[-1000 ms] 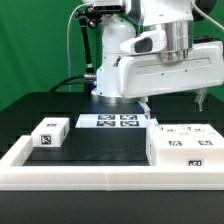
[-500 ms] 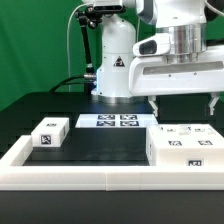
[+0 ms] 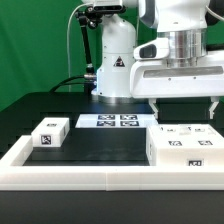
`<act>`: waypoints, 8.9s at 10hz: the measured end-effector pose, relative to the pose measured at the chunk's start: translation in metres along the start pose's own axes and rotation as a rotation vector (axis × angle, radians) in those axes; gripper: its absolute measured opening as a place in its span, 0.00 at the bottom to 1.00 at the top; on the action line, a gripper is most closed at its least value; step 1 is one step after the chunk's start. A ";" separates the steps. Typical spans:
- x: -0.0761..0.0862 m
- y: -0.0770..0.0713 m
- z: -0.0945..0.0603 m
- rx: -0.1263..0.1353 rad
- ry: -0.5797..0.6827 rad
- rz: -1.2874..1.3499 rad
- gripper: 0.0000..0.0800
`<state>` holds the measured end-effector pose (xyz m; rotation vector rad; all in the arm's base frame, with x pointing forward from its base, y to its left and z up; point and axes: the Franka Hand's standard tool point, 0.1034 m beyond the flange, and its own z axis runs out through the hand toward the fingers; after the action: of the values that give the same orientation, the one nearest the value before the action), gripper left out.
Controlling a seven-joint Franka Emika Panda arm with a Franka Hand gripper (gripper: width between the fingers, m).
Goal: Assemble cabinet
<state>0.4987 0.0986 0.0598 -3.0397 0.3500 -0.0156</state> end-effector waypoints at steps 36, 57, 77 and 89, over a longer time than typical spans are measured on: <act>-0.006 0.013 0.053 0.011 0.110 -0.173 1.00; 0.002 0.019 0.026 -0.006 0.101 -0.298 0.00; 0.029 -0.001 -0.054 -0.015 0.080 -0.331 0.00; 0.050 -0.006 -0.078 -0.019 0.047 -0.326 0.50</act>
Offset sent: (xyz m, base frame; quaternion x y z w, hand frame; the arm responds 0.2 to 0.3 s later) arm 0.0023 -0.0181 -0.0080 -0.0667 0.0300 -0.0679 0.9950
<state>0.5476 0.0868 0.1384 -3.0819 -0.1463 -0.1050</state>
